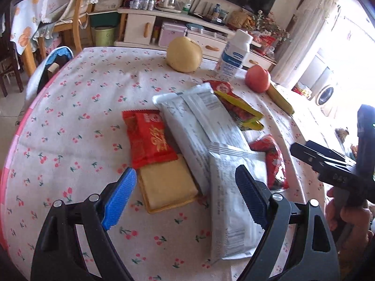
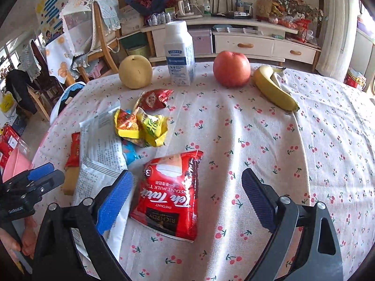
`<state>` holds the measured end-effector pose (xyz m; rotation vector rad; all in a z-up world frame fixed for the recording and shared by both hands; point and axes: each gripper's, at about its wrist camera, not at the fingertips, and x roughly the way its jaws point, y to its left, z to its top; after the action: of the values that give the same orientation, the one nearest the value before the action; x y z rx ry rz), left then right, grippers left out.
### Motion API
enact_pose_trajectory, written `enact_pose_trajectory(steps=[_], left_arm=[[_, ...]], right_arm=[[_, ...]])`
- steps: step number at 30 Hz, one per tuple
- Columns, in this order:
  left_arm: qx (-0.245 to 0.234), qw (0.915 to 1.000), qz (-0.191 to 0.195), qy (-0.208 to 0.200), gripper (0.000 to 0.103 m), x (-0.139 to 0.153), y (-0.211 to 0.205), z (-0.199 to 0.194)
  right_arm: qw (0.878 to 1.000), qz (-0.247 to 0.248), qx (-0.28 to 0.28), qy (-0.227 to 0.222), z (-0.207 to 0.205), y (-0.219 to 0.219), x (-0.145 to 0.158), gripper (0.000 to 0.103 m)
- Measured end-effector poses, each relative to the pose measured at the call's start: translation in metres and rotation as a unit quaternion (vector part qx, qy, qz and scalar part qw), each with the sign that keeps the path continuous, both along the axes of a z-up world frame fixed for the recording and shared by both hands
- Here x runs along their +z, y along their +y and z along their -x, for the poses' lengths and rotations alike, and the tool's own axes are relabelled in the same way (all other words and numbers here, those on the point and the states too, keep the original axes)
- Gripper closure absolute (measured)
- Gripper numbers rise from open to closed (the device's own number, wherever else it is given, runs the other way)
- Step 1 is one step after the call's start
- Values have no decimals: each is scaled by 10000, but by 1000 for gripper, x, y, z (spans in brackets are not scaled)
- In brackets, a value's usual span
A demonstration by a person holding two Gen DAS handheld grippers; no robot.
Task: Collect trash
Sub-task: 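Move both tools back over the table toward the packets, then grasp the white paper packet with the left tool while the right tool grasps the red Tele Taste bag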
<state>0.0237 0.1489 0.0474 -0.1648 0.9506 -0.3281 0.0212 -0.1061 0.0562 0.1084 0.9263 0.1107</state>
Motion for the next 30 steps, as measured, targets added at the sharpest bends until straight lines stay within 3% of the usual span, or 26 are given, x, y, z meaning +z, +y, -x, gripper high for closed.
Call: enact_pose_trajectory(steps=[8, 11, 17, 22, 26, 30], left_arm=[[-844, 9957, -273, 261, 16, -12, -54, 33], [-924, 9929, -722, 196, 16, -19, -71, 43], [-931, 9839, -1522, -109, 16, -27, -92, 49], [-782, 9834, -1628, -166, 16, -27, -97, 43], [-860, 9810, -1728, -181, 14, -35, -103, 37], [-750, 9848, -1555, -164, 11, -38, -99, 29]], right_arm=[[9991, 84, 208, 354, -4, 8, -20, 10], [9988, 225, 245, 369, -7, 13, -21, 10], [9987, 34, 222, 453, -12, 15, -26, 10], [9991, -5, 118, 418, -18, 19, -32, 10], [9992, -82, 82, 382, -22, 18, -34, 31], [9992, 126, 130, 363, -23, 24, -37, 32]])
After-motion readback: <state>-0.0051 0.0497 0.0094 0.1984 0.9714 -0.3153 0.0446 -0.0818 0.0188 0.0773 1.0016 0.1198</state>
